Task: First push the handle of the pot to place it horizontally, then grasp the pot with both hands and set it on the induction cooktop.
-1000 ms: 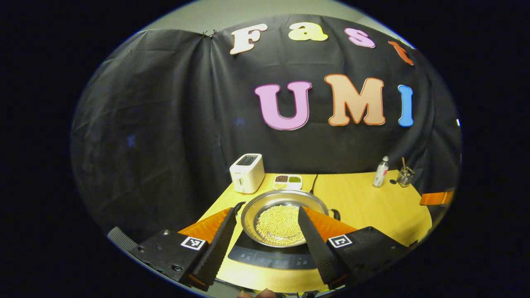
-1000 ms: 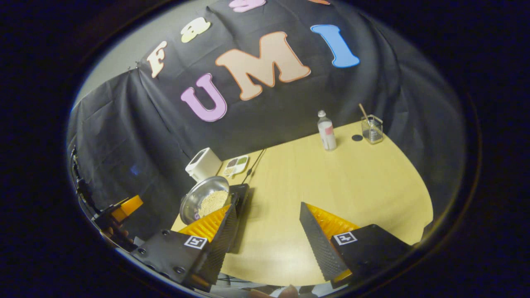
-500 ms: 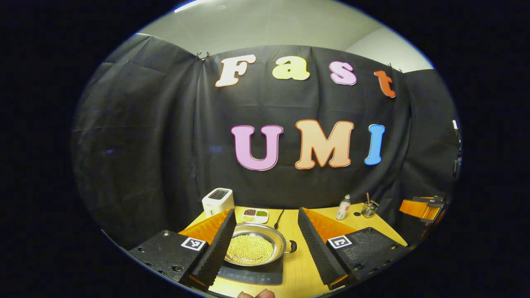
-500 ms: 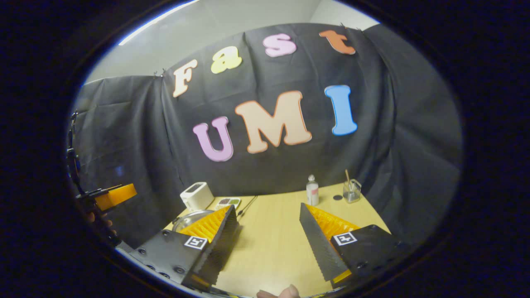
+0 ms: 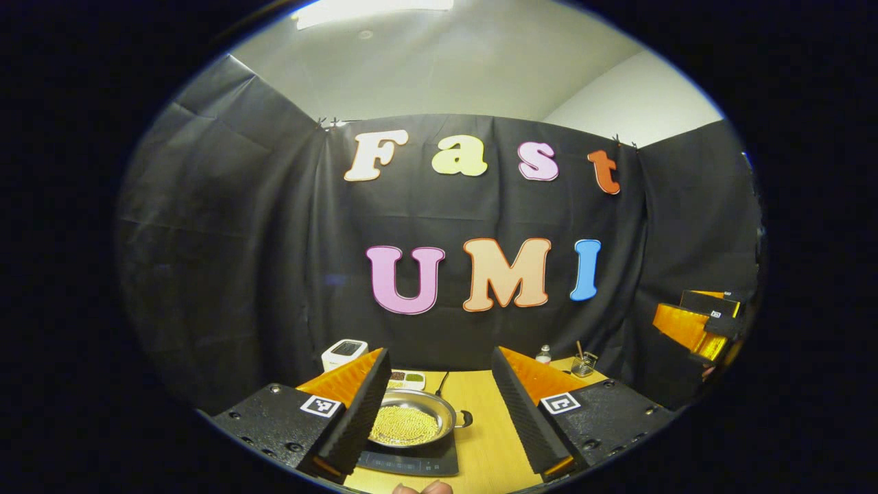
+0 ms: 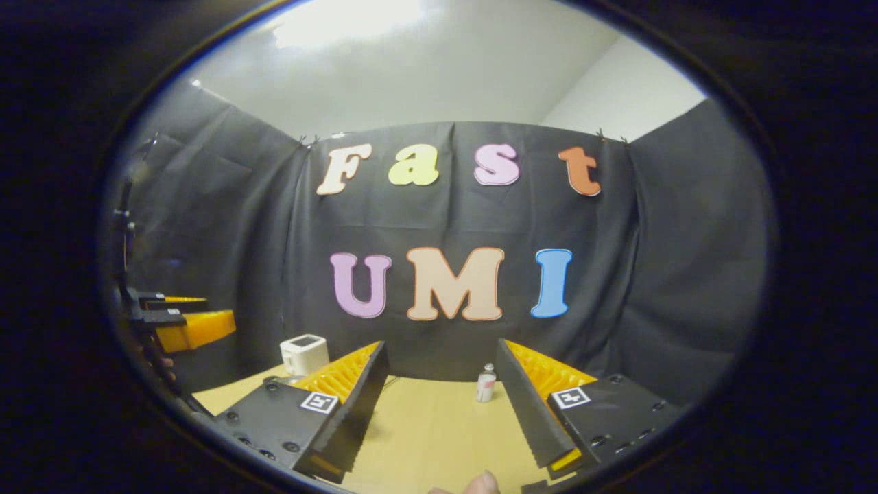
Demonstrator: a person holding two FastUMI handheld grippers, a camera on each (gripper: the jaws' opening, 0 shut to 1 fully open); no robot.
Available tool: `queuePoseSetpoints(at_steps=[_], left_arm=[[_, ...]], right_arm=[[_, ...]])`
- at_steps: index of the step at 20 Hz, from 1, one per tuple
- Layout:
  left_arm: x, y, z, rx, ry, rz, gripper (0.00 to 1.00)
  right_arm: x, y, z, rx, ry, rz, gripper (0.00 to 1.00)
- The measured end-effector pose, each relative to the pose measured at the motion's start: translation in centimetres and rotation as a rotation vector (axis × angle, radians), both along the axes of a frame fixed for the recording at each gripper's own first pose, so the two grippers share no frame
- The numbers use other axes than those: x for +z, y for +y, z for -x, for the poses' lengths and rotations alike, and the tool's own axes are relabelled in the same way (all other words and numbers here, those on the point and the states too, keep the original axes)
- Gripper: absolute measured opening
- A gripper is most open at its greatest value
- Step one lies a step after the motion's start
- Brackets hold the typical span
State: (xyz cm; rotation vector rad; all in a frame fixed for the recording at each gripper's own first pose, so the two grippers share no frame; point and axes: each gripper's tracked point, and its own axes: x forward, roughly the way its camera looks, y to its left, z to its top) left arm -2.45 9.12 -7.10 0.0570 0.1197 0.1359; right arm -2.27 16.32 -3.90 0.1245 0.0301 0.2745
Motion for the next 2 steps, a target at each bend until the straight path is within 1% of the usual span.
queuePoseSetpoints(at_steps=[2], left_arm=[[1.9,0.3,0.6,0.001,-0.035,-0.04,0.9]], right_arm=[[0.9,0.6,0.2,-0.007,0.003,-0.042,0.91]])
